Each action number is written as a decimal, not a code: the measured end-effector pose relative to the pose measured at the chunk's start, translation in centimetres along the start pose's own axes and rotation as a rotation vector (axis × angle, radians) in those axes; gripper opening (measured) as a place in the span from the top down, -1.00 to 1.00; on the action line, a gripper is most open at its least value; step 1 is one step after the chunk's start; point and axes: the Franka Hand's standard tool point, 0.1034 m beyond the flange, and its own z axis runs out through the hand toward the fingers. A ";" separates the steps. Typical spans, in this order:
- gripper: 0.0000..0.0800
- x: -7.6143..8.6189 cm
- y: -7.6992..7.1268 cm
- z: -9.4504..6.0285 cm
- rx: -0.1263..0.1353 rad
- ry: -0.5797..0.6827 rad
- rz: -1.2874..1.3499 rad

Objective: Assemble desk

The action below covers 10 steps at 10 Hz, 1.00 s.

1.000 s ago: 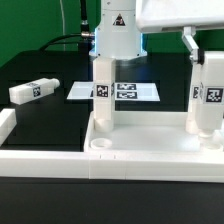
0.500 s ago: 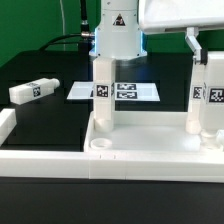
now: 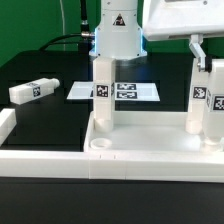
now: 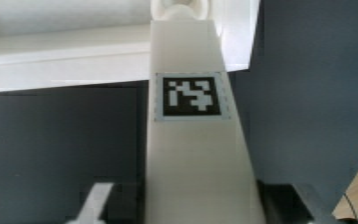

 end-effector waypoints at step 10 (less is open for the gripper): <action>0.27 -0.4 0.1 -0.5 0.002 0.005 0.000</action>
Offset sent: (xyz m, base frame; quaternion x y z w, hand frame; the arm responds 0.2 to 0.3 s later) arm -0.0088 -0.0012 -0.0028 -0.0080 0.0000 -0.0064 0.9999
